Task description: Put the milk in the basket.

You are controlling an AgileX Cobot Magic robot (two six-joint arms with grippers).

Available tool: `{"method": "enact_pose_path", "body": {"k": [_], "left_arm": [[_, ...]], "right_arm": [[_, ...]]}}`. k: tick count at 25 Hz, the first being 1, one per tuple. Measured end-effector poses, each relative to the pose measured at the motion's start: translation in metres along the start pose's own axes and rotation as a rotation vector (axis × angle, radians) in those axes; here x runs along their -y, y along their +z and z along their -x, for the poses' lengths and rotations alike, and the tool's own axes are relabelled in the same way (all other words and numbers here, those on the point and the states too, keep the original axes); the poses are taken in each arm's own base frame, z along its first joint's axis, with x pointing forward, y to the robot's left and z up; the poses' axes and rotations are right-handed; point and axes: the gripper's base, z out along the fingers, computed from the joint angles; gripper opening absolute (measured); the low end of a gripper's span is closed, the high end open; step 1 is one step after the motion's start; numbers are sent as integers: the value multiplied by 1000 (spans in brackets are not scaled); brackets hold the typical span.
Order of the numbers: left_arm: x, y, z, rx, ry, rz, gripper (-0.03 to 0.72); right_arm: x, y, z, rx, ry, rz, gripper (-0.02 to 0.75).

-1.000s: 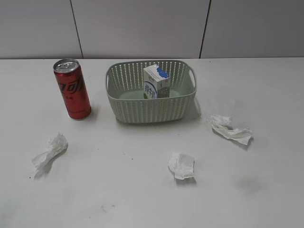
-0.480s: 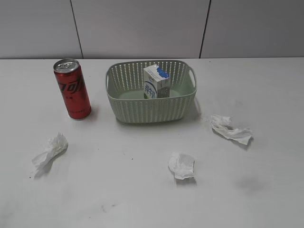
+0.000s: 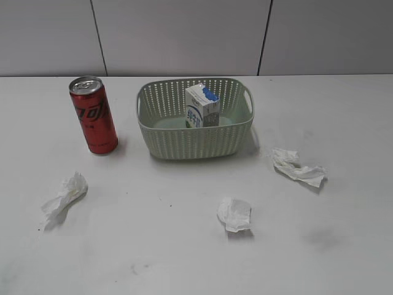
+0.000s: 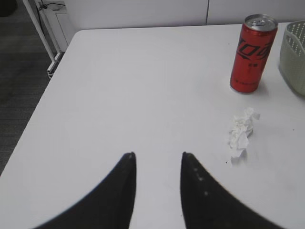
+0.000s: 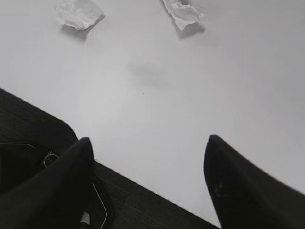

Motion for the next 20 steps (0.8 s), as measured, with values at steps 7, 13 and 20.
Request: {"method": "enact_pose_path", "body": {"k": [7,13,20], "left_arm": [[0,0,0,0,-1,0,238],[0,0,0,0,-1,0,238],[0,0,0,0,0,0,238]], "right_arm": [[7,-9,-6,49,116,-110,555],[7,-33,-25,200,291,-329,555],[-1,-47,-38,308,354,-450,554]]}}
